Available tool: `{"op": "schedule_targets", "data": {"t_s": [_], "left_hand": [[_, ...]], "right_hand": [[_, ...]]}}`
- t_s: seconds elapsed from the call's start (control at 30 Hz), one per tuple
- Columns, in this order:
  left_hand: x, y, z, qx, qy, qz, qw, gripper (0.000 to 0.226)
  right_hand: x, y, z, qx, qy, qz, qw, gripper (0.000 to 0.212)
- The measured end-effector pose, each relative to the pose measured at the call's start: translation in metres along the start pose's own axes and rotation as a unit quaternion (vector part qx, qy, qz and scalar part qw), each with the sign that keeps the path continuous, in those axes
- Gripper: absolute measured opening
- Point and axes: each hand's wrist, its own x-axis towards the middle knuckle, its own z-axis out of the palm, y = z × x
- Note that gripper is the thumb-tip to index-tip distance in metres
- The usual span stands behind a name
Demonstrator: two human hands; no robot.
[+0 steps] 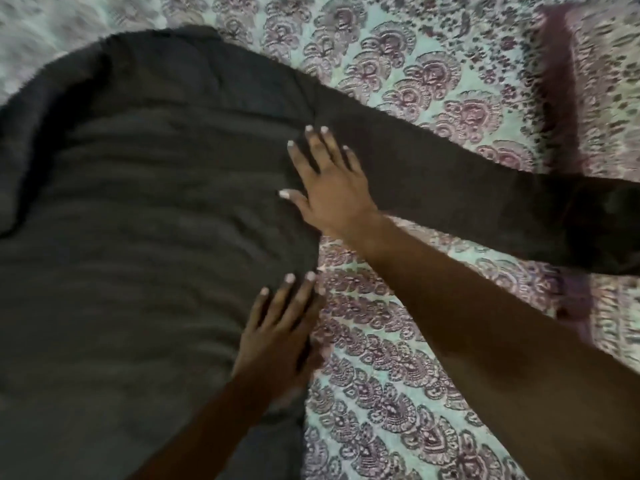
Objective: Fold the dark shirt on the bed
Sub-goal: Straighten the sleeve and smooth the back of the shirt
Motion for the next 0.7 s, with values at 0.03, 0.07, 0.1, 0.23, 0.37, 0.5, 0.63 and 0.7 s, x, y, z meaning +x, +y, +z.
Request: {"op": "schedule_targets", "data": {"t_s": [0.03, 0.07, 0.1, 0.23, 0.37, 0.5, 0.63, 0.7], "left_hand": [[-0.012, 0.002, 0.001, -0.026, -0.001, 0.03, 0.999, 0.071], [-0.02, 0.002, 0.001, -0.066, 0.004, 0.051, 0.997, 0.063], [-0.024, -0.001, -0.002, -0.115, 0.02, 0.055, 0.992, 0.055], [0.005, -0.047, -0.031, -0.154, 0.167, -0.105, 0.968, 0.04], [0.045, -0.12, -0.047, -0.042, 0.093, -0.174, 0.979, 0.068], [0.017, -0.122, -0.032, 0.015, 0.007, -0.116, 0.993, 0.088], [-0.061, -0.077, -0.015, 0.009, -0.041, -0.042, 0.998, 0.097], [-0.102, -0.057, -0.006, 0.001, -0.061, 0.008, 0.998, 0.097]], "right_hand": [[0.016, -0.012, 0.002, -0.002, -0.014, -0.008, 1.0, 0.077], [0.027, -0.021, 0.006, -0.007, -0.035, -0.019, 0.999, 0.078], [0.031, -0.026, 0.014, -0.012, -0.055, -0.028, 0.998, 0.078], [-0.012, -0.032, 0.044, -0.044, -0.014, -0.049, 0.998, 0.076], [-0.116, -0.037, 0.058, -0.054, -0.034, -0.106, 0.992, 0.075], [-0.192, -0.044, 0.059, -0.052, -0.085, -0.117, 0.988, 0.069], [-0.162, -0.06, 0.054, -0.019, 0.0, -0.018, 1.0, 0.061], [-0.115, -0.072, 0.052, -0.017, 0.052, 0.028, 0.998, 0.062]]}}
